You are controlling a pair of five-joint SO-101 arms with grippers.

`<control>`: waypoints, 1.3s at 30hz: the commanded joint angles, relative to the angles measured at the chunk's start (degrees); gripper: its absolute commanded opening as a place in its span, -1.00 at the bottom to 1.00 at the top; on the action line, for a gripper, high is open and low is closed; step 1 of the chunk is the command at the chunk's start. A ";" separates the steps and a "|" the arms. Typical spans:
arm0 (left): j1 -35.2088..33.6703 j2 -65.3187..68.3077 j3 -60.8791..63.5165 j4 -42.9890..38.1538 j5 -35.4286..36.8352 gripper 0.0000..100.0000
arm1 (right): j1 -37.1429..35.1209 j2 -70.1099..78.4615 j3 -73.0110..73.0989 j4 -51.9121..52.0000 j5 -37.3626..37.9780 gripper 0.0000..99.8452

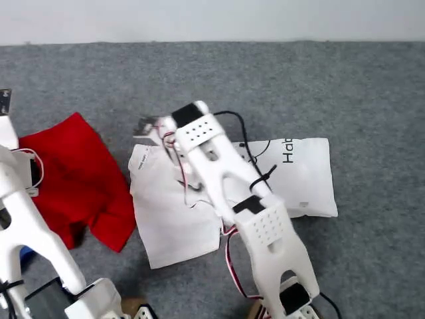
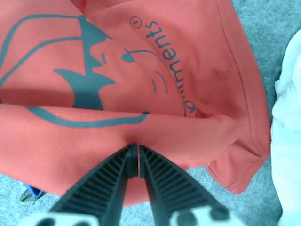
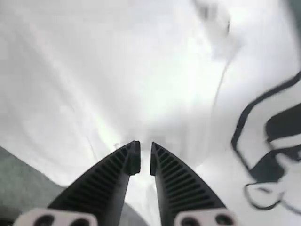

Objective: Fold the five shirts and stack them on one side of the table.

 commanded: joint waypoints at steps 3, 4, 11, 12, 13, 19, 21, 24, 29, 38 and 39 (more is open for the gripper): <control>0.44 -2.64 -0.13 -1.14 0.26 -0.97 | 3.65 -4.70 5.71 1.63 -0.26 -0.91; 0.44 -2.64 -0.13 -1.23 0.26 -0.97 | 3.74 -4.97 7.03 2.07 -0.26 -0.91; 0.53 -2.55 -0.22 -1.85 0.26 -0.97 | 4.18 -5.49 11.43 2.42 0.97 -0.91; 0.53 -2.46 -0.22 -1.85 0.26 -0.97 | 4.00 -6.11 11.43 2.42 0.79 -0.91; 0.53 -2.46 -0.13 -1.85 0.26 -0.97 | 3.82 -7.08 11.43 2.33 0.53 -0.91; 0.53 -2.46 -0.13 -2.99 0.26 -0.97 | -0.92 -15.25 11.43 2.24 0.44 -0.91; 0.53 -2.46 -0.13 -3.08 0.26 -0.97 | -2.42 -17.27 11.43 0.92 0.62 -0.91; 0.53 -2.46 -0.13 -3.08 0.26 -0.97 | -3.12 -18.15 11.43 -4.18 0.44 -0.90; 0.53 -2.46 -0.13 -3.08 0.26 -0.97 | -3.47 -13.58 11.78 -12.44 0.44 -0.90; 0.53 -2.73 -0.13 -2.81 0.26 -0.97 | -12.53 -7.43 11.69 -3.74 0.26 -0.91; 0.53 -2.73 -0.13 -2.81 0.26 -0.97 | -13.49 -7.43 11.52 -2.59 0.18 -0.91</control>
